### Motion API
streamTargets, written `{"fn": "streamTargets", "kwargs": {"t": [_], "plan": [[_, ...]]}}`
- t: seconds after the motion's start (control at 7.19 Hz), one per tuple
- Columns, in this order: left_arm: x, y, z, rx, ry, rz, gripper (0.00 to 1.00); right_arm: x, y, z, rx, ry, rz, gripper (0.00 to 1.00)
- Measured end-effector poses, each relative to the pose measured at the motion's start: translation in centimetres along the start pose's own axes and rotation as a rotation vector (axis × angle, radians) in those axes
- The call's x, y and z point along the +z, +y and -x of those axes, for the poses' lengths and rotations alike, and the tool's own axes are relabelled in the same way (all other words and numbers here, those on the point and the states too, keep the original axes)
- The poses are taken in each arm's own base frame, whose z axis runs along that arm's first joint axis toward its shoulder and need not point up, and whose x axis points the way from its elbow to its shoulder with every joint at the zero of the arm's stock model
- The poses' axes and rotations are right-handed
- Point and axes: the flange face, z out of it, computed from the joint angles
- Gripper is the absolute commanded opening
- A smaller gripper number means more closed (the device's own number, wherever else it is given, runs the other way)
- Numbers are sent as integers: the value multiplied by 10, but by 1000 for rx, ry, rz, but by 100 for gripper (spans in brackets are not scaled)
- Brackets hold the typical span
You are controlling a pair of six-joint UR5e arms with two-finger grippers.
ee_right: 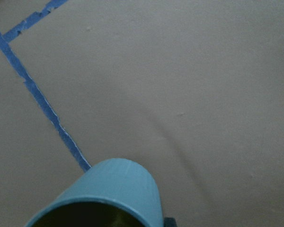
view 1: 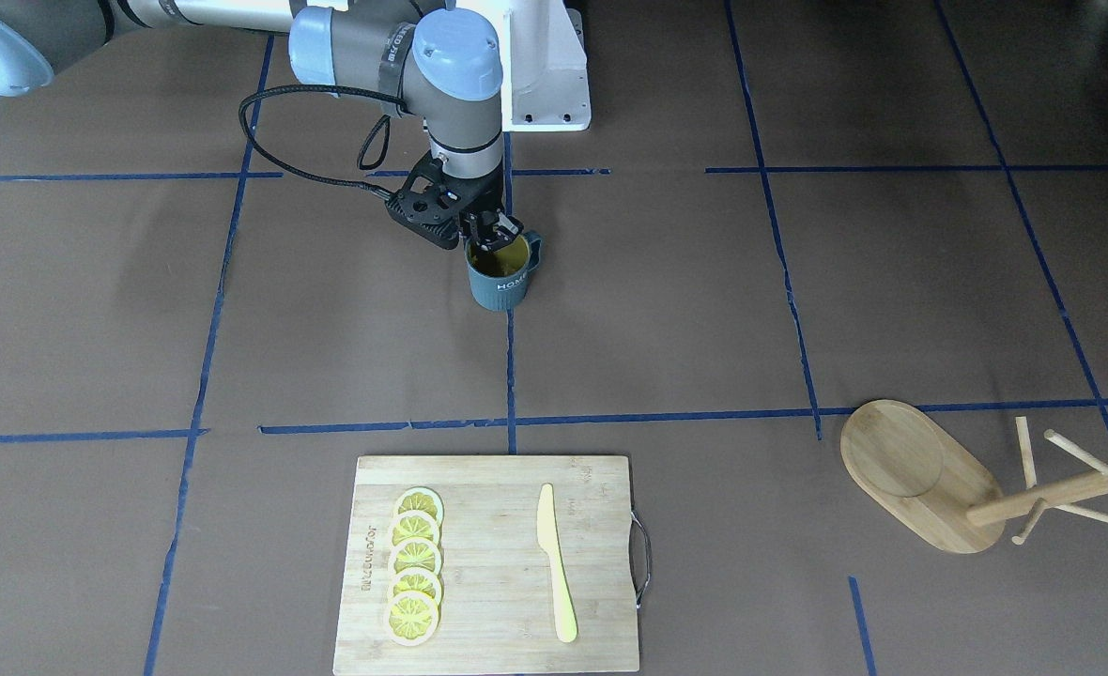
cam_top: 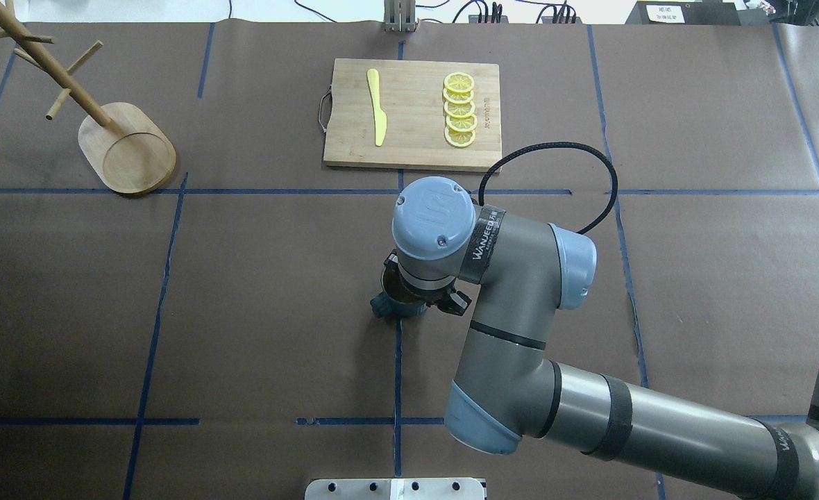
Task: Hang cup on storage rack
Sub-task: 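Carry the teal mug with the right gripper to the table center, then release the teal mug and withdraw the right gripper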
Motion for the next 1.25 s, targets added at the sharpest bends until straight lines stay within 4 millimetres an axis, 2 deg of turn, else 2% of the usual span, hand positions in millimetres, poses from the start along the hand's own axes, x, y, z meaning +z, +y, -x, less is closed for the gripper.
{"fn": "streamTargets", "kwargs": {"t": [0.28,0.42,0.56,0.7,0.83,0.97,1.25], "plan": [[0,0,0,0,0,-1,100,-9,-3,0,-29,-15,3,100],[-1,0,0,0,0,-1,100,-27,-16,0,-58,-39,9,100],[-1,0,0,0,0,-1,100,-47,-40,-4,-92,-58,24,100],[0,0,0,-1,-1,0,100,-67,-73,-14,-138,-71,41,100],[0,0,0,-1,-2,0,100,-86,-116,-36,-212,-79,51,100],[-2,0,-1,2,-3,-3,100,-99,-163,-69,-298,-80,56,100],[-6,-2,-6,13,-6,-12,100,-114,-268,-153,-471,-60,55,100]]}}
